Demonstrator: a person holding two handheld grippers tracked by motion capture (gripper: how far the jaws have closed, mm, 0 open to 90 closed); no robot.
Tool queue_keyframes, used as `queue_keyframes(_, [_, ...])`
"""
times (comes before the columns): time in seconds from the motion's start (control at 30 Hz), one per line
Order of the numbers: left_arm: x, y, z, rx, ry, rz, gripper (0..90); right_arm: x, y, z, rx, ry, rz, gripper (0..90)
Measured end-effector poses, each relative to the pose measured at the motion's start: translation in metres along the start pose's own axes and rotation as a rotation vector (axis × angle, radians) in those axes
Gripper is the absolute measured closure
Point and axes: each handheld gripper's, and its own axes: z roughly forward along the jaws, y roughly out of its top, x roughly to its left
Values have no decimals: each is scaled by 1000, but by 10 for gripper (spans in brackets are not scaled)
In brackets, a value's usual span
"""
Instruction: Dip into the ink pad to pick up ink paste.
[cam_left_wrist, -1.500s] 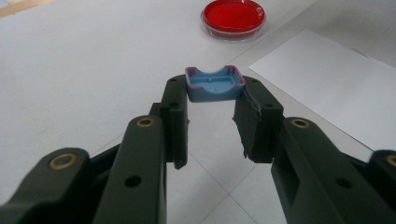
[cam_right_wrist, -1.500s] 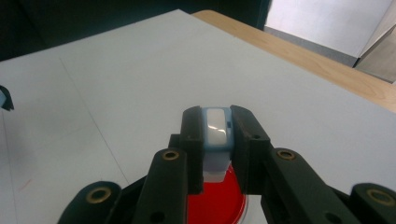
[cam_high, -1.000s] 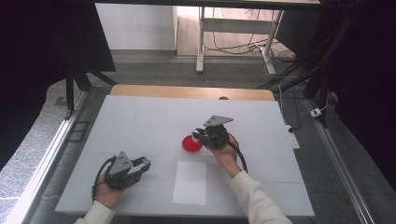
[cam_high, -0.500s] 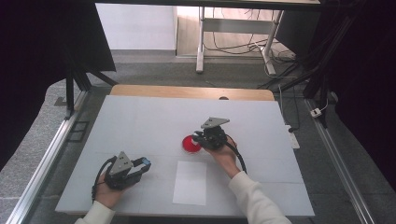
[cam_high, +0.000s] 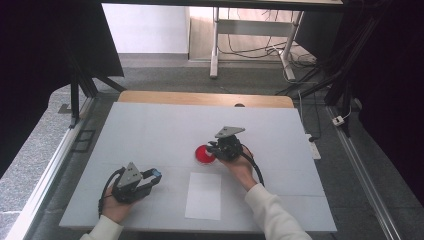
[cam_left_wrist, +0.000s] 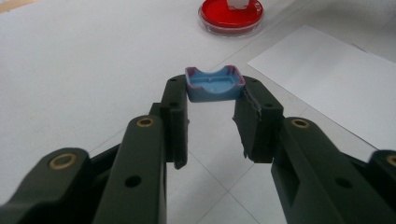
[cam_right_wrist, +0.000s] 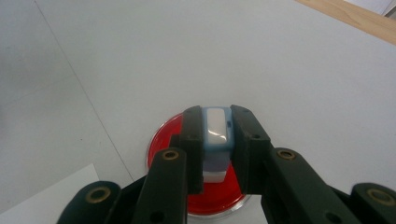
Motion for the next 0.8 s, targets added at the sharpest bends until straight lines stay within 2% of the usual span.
queue_keyframes(0.8, [-1,0,0,-2,2,2,654,-2,-4,3,6,12,21,755])
